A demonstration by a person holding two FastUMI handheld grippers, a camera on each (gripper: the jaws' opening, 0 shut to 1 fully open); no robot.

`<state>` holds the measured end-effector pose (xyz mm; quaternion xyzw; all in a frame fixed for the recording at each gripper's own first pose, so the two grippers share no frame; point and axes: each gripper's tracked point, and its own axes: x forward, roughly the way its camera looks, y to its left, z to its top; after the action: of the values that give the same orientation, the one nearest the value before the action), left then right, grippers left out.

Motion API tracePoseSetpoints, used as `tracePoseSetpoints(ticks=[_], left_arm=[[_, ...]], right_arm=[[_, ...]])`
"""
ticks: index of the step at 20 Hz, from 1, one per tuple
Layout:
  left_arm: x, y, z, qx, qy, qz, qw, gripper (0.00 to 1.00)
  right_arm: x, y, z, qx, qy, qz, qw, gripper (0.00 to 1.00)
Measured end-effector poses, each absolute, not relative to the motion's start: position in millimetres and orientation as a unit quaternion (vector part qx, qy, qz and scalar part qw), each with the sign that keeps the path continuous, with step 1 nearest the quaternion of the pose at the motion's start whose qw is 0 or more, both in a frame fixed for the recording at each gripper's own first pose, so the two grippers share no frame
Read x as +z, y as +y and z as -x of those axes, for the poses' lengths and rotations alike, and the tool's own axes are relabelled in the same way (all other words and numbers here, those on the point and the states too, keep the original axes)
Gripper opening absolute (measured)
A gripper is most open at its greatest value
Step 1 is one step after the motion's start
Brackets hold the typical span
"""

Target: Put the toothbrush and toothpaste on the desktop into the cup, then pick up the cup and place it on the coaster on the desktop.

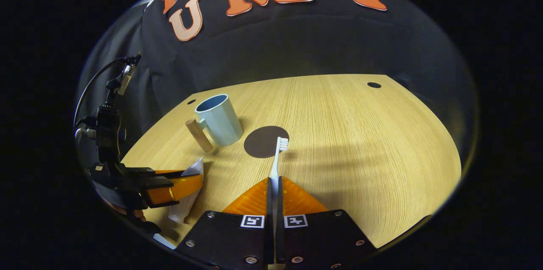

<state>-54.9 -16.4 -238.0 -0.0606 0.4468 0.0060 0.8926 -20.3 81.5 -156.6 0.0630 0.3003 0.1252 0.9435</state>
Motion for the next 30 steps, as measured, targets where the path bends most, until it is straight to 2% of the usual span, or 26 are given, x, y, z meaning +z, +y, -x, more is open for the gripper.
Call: tracePoseSetpoints(ticks=[1,2,4,5,14,23,30], left_arm=[[-239.3,-20.4,53.7,0.001,0.445,0.067,0.893,0.33],[-239.2,-21.8,56.3,0.003,0.449,0.072,0.891,0.35],[-238.4,-28.8,54.9,-0.015,0.445,0.078,0.892,0.17],[-238.3,-35.1,54.2,-0.024,0.444,0.086,0.892,0.16],[-218.3,-47.3,52.5,-0.069,0.395,0.084,0.912,0.12],[-168.6,-36.6,40.7,-0.081,0.295,0.076,0.949,0.12],[-122.3,-29.4,21.5,-0.084,0.213,0.069,0.971,0.12]], right_arm=[[-155.1,79.8,18.9,0.126,0.297,-0.065,0.944,0.03],[-153.0,79.7,17.8,0.126,0.294,-0.069,0.945,0.03],[-149.3,78.1,14.9,0.128,0.286,-0.074,0.947,0.03],[-147.3,77.2,13.1,0.129,0.281,-0.074,0.948,0.03],[-131.2,79.2,9.2,0.129,0.253,-0.074,0.956,0.02],[-102.6,87.3,4.3,0.137,0.213,-0.076,0.964,0.02],[-70.7,95.2,-4.3,0.151,0.152,-0.073,0.974,0.02]])
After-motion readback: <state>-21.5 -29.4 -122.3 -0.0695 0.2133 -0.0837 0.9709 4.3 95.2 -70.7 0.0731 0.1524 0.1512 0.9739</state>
